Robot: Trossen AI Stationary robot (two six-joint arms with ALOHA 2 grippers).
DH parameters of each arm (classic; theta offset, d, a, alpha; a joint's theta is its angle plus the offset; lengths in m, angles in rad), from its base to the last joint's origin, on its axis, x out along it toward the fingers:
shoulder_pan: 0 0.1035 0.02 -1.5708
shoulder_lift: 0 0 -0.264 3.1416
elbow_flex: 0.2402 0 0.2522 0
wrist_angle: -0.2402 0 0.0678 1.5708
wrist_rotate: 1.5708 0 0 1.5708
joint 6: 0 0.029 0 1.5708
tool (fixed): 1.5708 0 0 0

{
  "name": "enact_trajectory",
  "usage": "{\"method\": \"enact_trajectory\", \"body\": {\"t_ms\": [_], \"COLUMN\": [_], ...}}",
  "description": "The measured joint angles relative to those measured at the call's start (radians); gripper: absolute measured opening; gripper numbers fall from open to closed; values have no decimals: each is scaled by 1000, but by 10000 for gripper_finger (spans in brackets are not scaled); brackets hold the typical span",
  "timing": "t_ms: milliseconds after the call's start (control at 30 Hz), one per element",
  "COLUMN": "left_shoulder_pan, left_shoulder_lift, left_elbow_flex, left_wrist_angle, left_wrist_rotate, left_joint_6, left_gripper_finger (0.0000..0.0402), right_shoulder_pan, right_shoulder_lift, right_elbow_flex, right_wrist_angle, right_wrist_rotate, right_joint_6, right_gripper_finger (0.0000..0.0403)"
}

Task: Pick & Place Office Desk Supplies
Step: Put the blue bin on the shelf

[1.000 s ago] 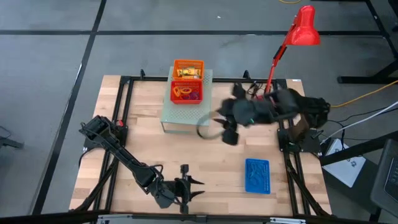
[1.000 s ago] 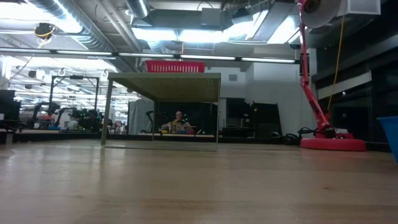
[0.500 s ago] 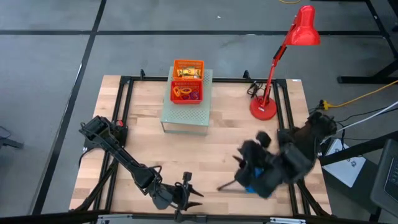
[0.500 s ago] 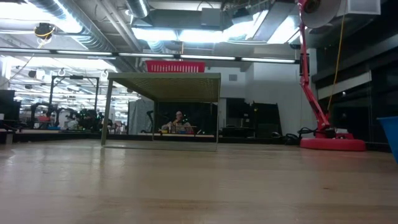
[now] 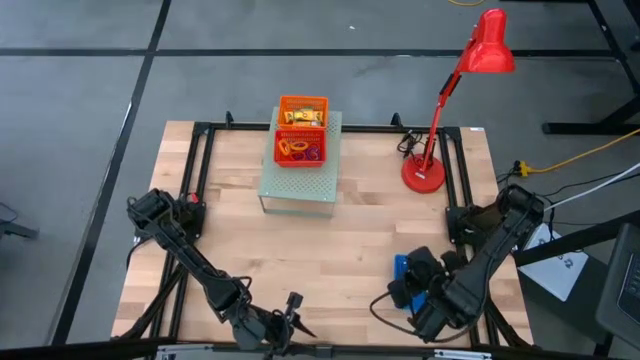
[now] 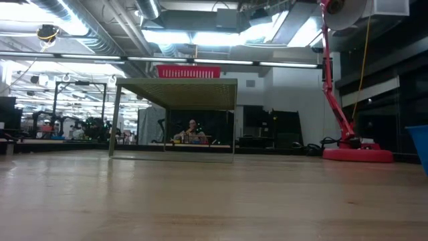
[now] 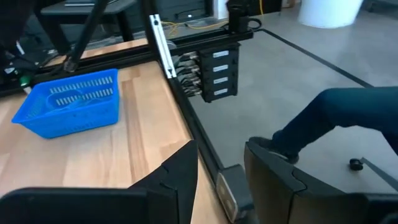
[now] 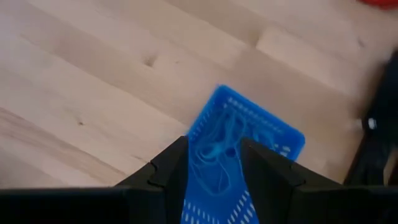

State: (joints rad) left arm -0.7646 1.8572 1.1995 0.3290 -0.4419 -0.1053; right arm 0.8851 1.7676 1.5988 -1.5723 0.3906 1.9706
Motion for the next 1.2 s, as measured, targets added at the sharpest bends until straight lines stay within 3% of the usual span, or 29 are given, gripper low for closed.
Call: {"method": "enact_trajectory", "body": {"t_ms": [300,433,667,833,1200], "left_shoulder_pan": [-27,-34,-48,-49,-47], "left_shoulder_lift": [0,0,0,0,0], "left_elbow_flex": [0,0,0,0,0], "left_wrist_angle": [-15,-16,-20,-20,-27], "left_wrist_rotate": [25,26,28,30,29], "left_joint_6": [16,22,21,14,-4], "left_gripper_finger": [129,129,129,129,129], "right_shoulder_pan": [80,88,92,74,-37], "right_shoulder_lift": [0,12,26,26,82], "right_elbow_flex": [-25,-25,-57,-112,-279], "right_wrist_angle": [1,1,20,148,481], "right_wrist_rotate": [-21,-97,-58,-17,-119], "right_joint_6": [243,266,266,221,81], "right_gripper_finger": [145,145,145,146,146]}}
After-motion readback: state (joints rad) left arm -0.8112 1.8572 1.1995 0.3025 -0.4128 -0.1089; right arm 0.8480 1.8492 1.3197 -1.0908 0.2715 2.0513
